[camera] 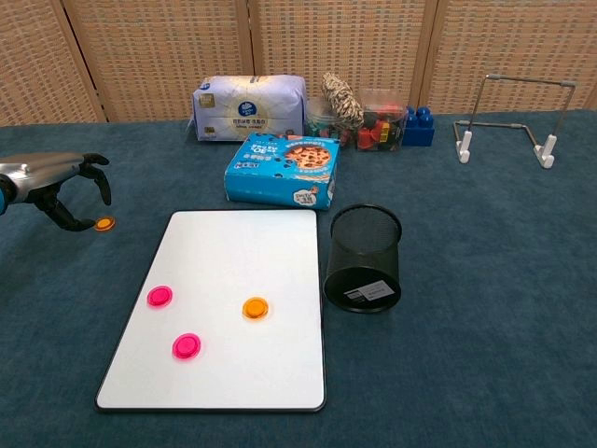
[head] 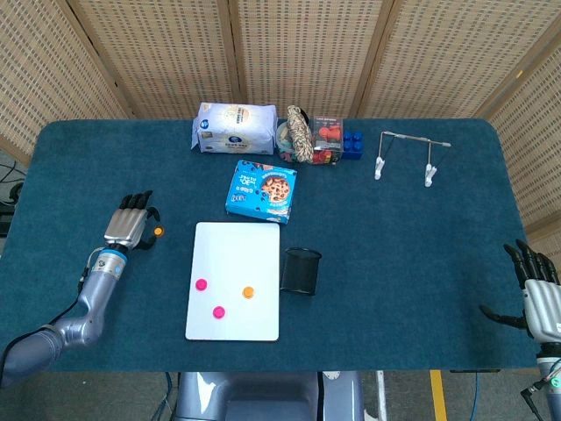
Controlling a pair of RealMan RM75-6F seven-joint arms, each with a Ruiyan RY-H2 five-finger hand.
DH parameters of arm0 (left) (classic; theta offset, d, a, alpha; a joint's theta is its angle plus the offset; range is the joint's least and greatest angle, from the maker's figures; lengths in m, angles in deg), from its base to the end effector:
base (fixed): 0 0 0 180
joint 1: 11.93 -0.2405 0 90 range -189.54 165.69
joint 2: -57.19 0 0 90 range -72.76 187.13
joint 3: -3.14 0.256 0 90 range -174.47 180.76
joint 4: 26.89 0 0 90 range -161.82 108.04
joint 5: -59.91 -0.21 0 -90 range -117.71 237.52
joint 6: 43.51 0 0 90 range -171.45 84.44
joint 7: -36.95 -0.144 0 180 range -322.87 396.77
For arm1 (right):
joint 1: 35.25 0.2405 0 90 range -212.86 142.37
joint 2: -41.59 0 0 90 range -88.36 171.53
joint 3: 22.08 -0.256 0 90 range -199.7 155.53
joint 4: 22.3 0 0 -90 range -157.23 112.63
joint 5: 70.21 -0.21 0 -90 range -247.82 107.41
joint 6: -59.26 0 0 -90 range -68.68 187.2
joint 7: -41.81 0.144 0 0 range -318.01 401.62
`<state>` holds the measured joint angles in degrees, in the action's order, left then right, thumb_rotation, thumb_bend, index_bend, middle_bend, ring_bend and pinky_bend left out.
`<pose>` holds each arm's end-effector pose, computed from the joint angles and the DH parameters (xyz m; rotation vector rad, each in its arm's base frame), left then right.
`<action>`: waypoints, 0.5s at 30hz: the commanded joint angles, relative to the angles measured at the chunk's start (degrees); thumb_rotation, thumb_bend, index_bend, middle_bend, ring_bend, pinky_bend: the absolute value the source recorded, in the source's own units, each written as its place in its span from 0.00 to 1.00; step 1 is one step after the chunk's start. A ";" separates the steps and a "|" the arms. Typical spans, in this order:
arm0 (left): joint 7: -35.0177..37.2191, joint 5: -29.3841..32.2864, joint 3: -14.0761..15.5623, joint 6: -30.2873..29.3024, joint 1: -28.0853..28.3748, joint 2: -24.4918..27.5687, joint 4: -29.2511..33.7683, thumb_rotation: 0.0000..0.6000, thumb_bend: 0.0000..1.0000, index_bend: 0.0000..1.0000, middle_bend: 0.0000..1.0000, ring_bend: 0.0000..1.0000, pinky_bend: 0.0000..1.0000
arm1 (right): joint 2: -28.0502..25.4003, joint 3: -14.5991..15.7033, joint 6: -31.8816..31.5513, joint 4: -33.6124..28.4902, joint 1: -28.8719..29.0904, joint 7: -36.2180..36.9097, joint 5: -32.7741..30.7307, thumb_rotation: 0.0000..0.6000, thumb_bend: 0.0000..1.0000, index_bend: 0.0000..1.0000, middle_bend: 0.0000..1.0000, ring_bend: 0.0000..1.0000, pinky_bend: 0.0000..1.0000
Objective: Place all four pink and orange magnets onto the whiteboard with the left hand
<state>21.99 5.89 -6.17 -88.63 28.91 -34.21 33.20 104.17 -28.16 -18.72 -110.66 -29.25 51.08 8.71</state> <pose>-0.2676 0.3904 0.0056 -1.6420 -1.0415 -0.5891 -0.3411 -0.1995 0.1759 1.2708 -1.0398 0.8874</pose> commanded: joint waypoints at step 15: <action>-0.64 1.36 -0.51 1.67 0.19 -2.21 -3.24 1.00 0.37 0.39 0.00 0.00 0.00 | -0.01 0.00 -0.03 -0.01 -0.02 0.05 0.00 1.00 0.05 0.00 0.00 0.00 0.00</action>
<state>21.34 7.22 -6.66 -87.01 29.10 -36.37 30.00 104.16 -28.16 -18.76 -110.66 -29.27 51.13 8.71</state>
